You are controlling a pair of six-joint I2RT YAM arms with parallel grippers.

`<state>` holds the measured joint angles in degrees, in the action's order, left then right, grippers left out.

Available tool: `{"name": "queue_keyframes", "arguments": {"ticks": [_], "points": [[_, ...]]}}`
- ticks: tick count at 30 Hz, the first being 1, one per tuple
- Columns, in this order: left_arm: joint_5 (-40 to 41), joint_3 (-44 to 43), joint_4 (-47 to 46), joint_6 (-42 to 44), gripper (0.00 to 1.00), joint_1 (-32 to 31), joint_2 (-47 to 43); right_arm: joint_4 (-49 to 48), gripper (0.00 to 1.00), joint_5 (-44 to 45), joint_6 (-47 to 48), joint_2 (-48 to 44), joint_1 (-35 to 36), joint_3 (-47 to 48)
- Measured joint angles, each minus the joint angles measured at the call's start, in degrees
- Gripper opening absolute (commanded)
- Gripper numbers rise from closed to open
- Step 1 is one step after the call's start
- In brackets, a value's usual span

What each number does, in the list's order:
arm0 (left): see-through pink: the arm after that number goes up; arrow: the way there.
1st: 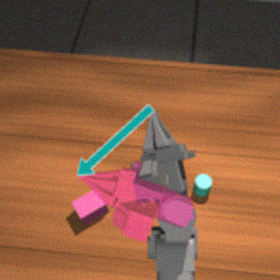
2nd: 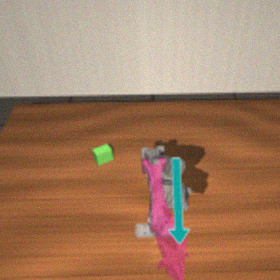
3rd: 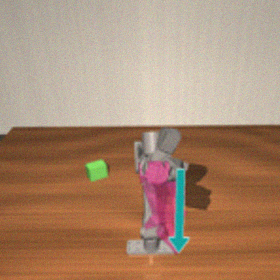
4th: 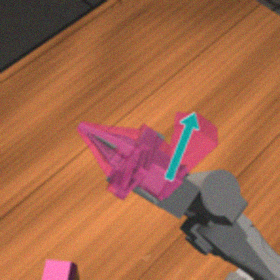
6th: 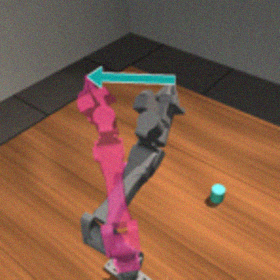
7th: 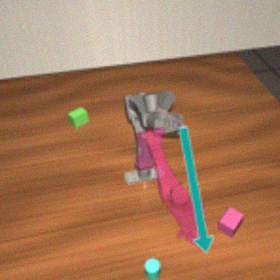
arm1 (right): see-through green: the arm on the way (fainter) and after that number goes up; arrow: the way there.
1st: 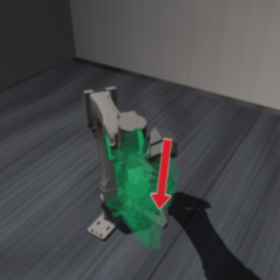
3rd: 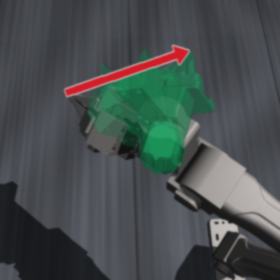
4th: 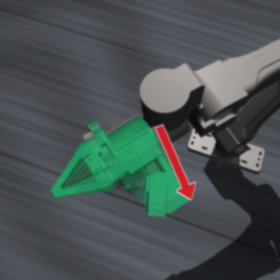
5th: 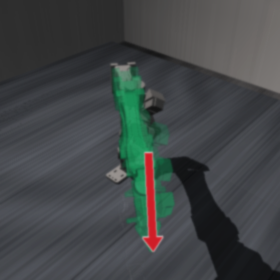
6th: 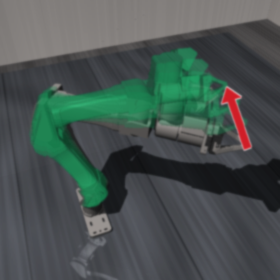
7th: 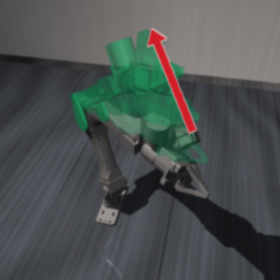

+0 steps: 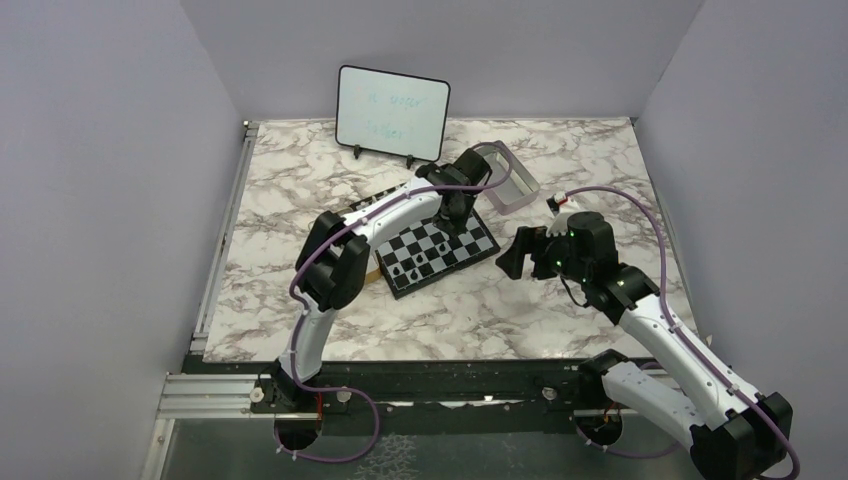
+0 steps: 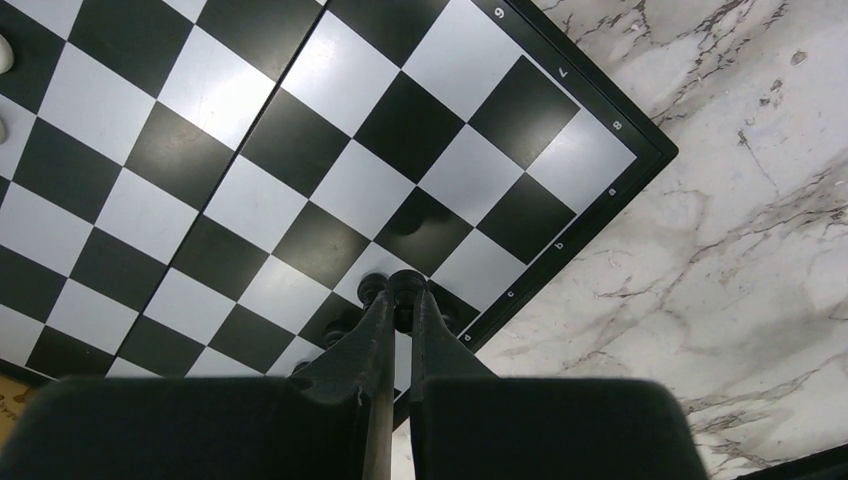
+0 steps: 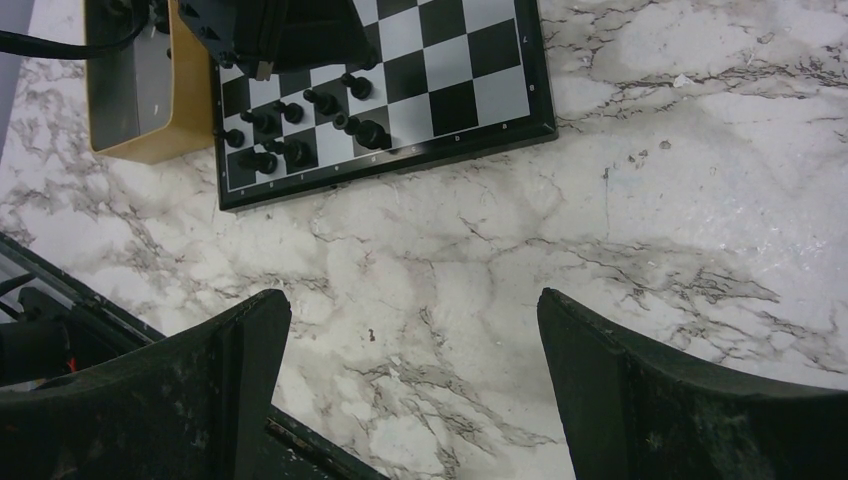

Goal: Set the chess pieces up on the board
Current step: Place the chess piece on the chessboard.

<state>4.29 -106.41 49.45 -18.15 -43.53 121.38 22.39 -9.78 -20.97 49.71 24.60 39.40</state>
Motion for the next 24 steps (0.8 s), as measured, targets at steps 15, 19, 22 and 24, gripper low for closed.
{"name": "queue_keyframes", "arguments": {"ticks": [15, 19, 22, 24], "points": [[-0.02, -0.74, 0.02, -0.02, 0.07, -0.44, 2.93, 0.0, 1.0, 0.04, 0.0, 0.0, 0.0, -0.42], [-0.04, -1.18, 0.04, 0.0, 0.07, -0.59, 3.87, 0.0, 1.0, 0.04, 0.0, 0.0, 0.0, -0.42], [-0.04, -1.84, 0.02, 0.0, 0.07, -0.61, 4.57, 0.0, 1.0, 0.04, 0.0, 0.0, 0.0, -0.42], [-0.04, -1.92, 0.0, 0.0, 0.07, -0.63, 4.74, 0.0, 1.0, 0.04, 0.0, 0.0, 0.0, -0.42]]}}
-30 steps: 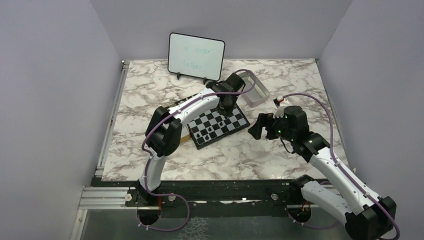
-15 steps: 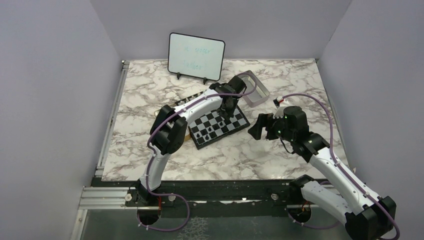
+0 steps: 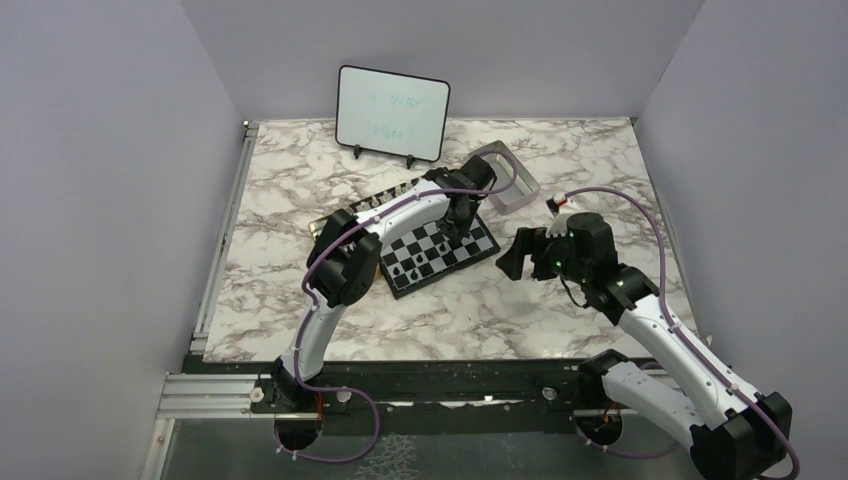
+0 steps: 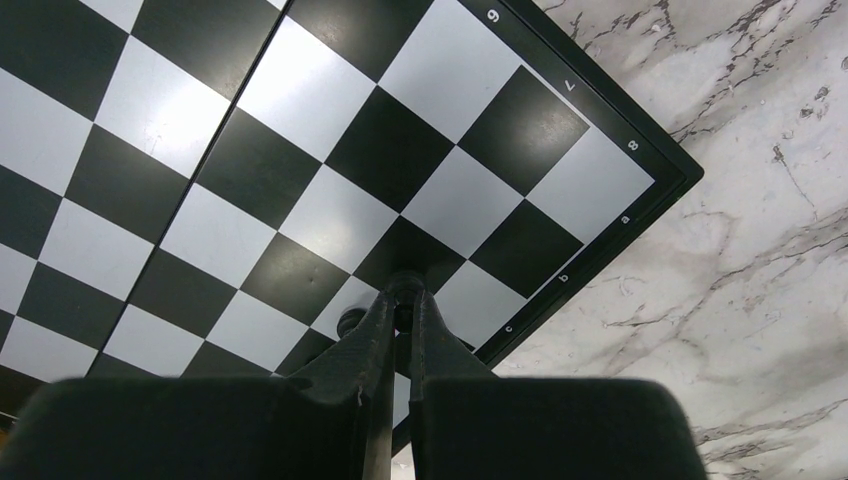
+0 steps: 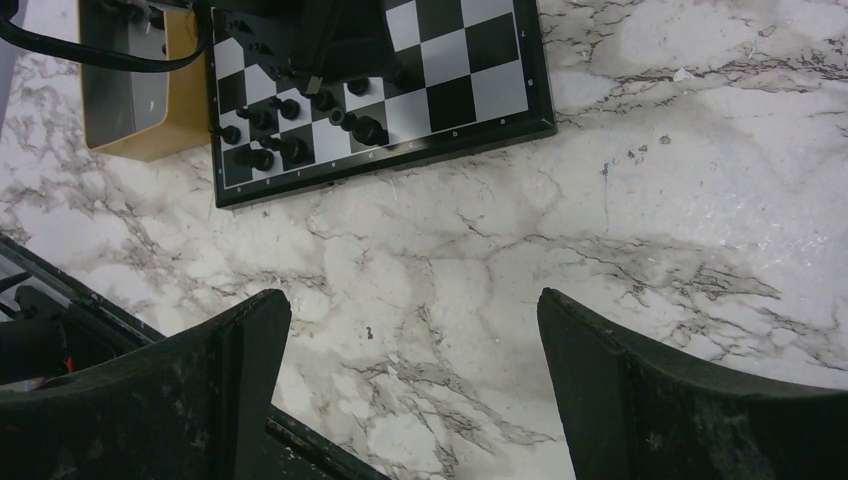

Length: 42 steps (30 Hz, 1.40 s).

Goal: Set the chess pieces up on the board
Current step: Place the chess piece on the chessboard.

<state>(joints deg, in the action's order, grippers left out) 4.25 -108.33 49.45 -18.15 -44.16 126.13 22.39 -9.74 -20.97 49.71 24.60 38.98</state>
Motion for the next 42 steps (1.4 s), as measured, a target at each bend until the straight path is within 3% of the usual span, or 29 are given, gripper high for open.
{"name": "queue_keyframes", "arguments": {"ticks": [11, 21, 42], "points": [[0.0, 0.02, 0.0, 0.07, 0.1, -0.17, 0.76, 0.0, 1.0, 0.0, 0.0, 0.0, 0.0, 0.0], [0.02, 0.02, 0.0, 0.37, 0.24, -0.17, 1.03, 0.0, 1.0, 0.0, -0.02, 0.0, 0.0, 0.0], [2.19, -1.31, 0.02, 0.37, 0.29, -0.17, -2.1, 0.0, 1.0, 0.0, 0.0, 0.02, 0.0, 0.0]]}}
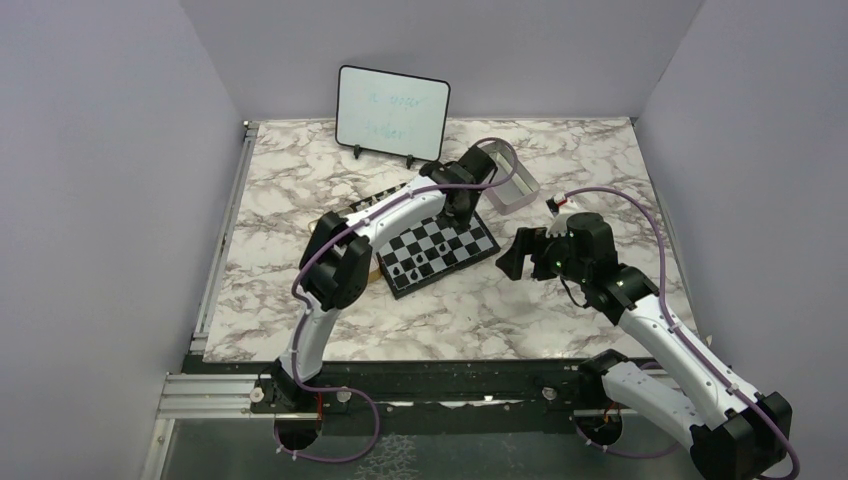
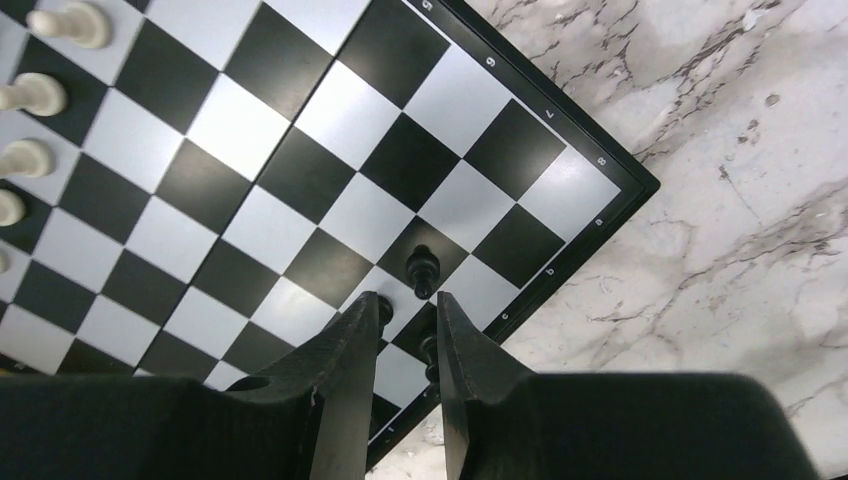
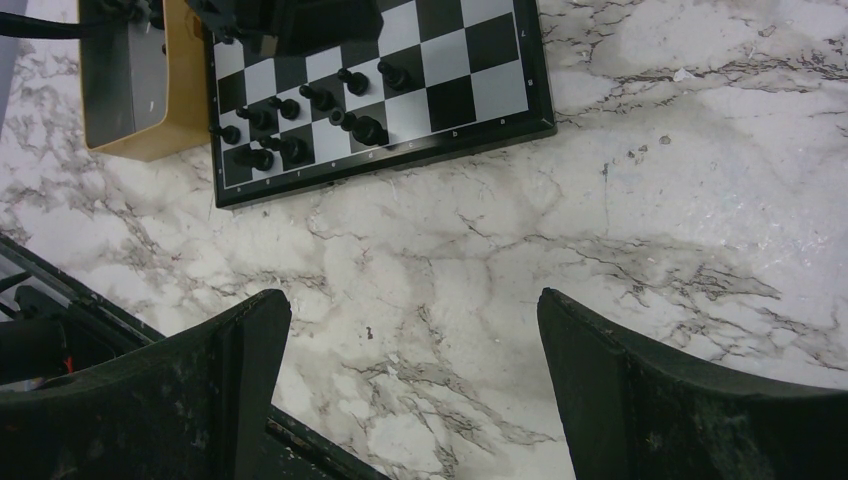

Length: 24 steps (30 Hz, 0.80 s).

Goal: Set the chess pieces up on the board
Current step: Place the chess piece on the chessboard, then pick up the chess piece from the storage box.

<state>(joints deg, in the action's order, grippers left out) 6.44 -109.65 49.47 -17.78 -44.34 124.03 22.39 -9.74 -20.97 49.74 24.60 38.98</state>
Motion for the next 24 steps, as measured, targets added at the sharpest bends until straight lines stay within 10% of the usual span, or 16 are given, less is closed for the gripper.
{"name": "queue_keyframes", "arguments": {"ticks": [24], "points": [[6.95, 26.75, -3.17, -1.46, 0.29, 16.04, -23.91, -0.07, 1.0, -0.02, 0.0, 0.68, 0.0, 0.0]]}}
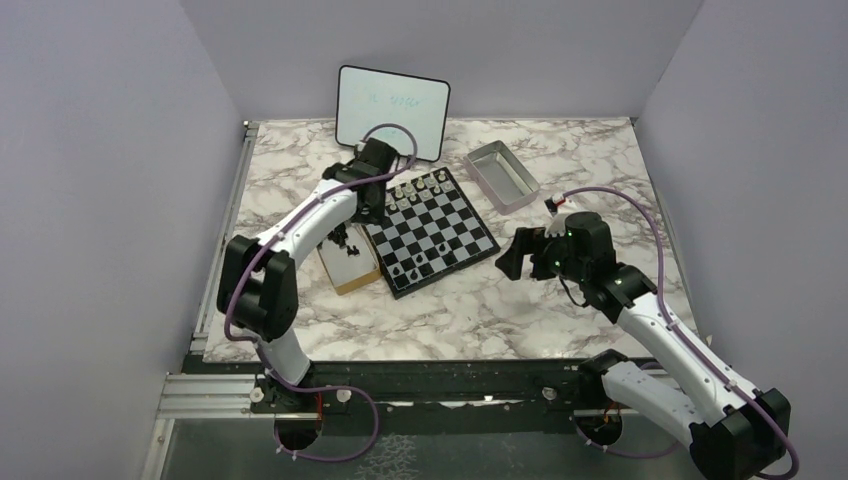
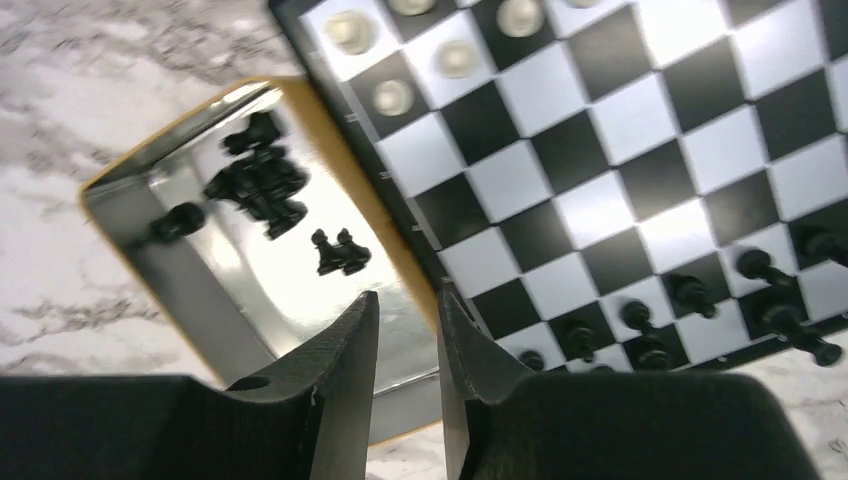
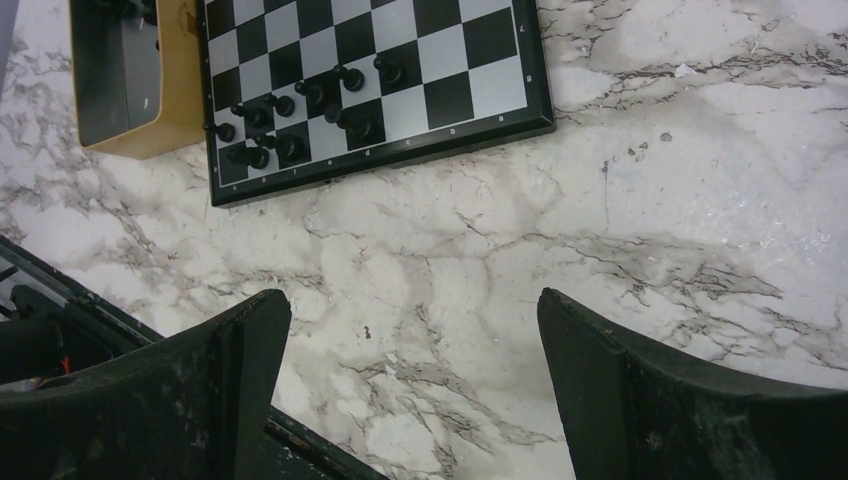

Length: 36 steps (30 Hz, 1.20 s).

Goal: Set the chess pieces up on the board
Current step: Pick up the chess piece from the storage box.

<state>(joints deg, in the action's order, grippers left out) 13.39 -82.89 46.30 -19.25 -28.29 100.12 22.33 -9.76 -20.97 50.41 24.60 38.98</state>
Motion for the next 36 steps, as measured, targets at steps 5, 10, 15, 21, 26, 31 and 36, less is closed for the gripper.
{"name": "queue_keyframes", "arguments": {"ticks": [5, 10, 15, 21, 26, 31, 36], "points": [[-0.04, 5.95, -2.47, 0.02, 0.28, 7.34, -4.66, -0.46, 1.0, -0.07, 0.0, 0.72, 0.0, 0.0], [-0.96, 10.38, -5.33, 0.22, 0.28, 12.96, -5.07, -0.44, 1.0, -0.17, 0.02, 0.96, 0.0, 0.0], [-2.21, 12.22, -6.88, 0.5, 0.28, 16.31, -4.5, -0.44, 1.0, -0.17, 0.02, 0.96, 0.0, 0.0], [-4.0, 12.22, -9.46, 1.27, 0.28, 18.03, -1.88, -0.44, 1.0, -0.17, 0.02, 0.96, 0.0, 0.0], [-5.53, 12.2, -10.27, 1.62, 0.29, 18.12, 0.66, -0.44, 1.0, -0.17, 0.02, 0.96, 0.0, 0.0], [-6.84, 12.2, -10.45, 1.73, 0.29, 18.12, 2.67, -0.46, 1.0, -0.17, 0.0, 0.96, 0.0, 0.0], [-7.21, 12.2, -10.51, 1.73, 0.29, 18.12, 3.56, -0.44, 1.0, -0.17, 0.0, 0.96, 0.0, 0.0]]}}
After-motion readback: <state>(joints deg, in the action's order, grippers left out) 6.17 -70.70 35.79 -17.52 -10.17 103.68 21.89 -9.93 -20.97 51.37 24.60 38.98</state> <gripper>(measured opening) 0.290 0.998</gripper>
